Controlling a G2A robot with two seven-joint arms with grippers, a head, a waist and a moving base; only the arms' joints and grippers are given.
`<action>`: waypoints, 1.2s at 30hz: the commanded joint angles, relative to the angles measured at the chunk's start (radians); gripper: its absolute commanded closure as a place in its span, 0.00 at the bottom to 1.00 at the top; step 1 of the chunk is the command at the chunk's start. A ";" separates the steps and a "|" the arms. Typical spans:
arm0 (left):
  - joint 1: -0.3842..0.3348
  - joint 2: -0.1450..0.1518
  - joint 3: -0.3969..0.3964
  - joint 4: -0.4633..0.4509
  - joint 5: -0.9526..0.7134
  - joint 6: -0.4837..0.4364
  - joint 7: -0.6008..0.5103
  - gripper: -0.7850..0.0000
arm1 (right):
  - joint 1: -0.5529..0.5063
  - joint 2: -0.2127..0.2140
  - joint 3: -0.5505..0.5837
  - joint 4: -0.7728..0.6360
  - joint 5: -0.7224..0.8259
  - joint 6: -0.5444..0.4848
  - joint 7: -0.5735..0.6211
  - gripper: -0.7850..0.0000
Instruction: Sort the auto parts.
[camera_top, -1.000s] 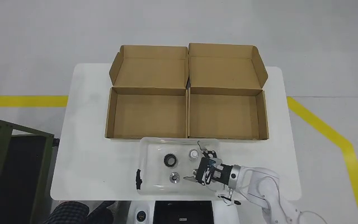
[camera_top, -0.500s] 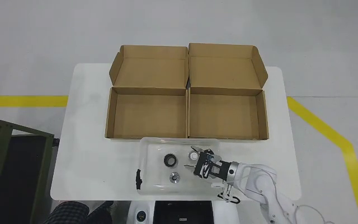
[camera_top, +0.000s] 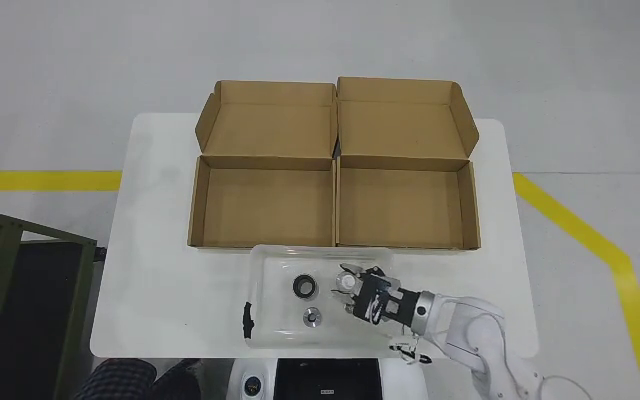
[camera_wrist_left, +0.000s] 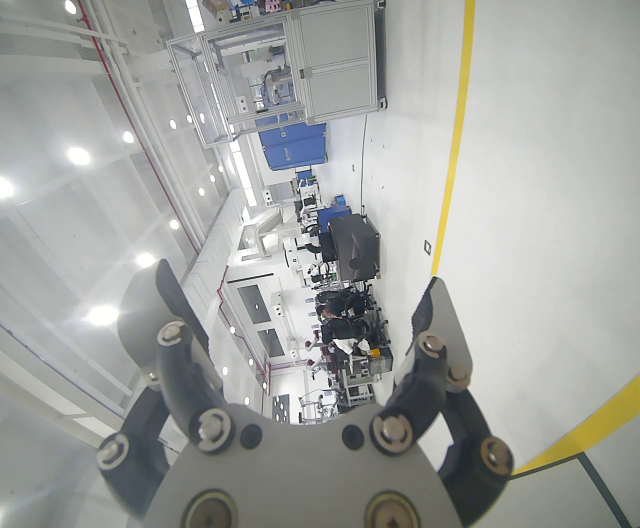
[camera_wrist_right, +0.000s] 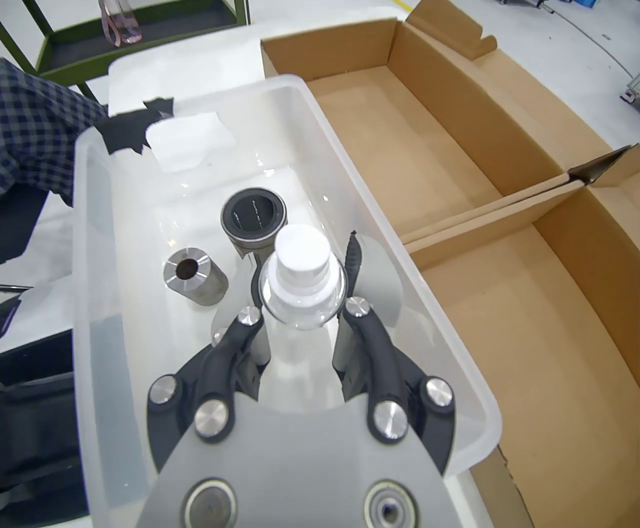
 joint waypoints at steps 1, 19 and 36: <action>0.000 0.000 0.000 0.000 0.000 0.000 0.000 0.00 | -0.009 0.002 0.015 -0.003 0.032 -0.005 -0.032 1.00; 0.000 0.000 0.000 0.000 0.000 0.000 0.000 0.00 | -0.041 0.012 0.163 0.017 0.394 -0.012 -0.235 1.00; 0.000 0.000 0.000 0.000 0.000 0.000 0.000 0.00 | -0.057 0.016 0.222 -0.008 0.549 -0.020 -0.280 1.00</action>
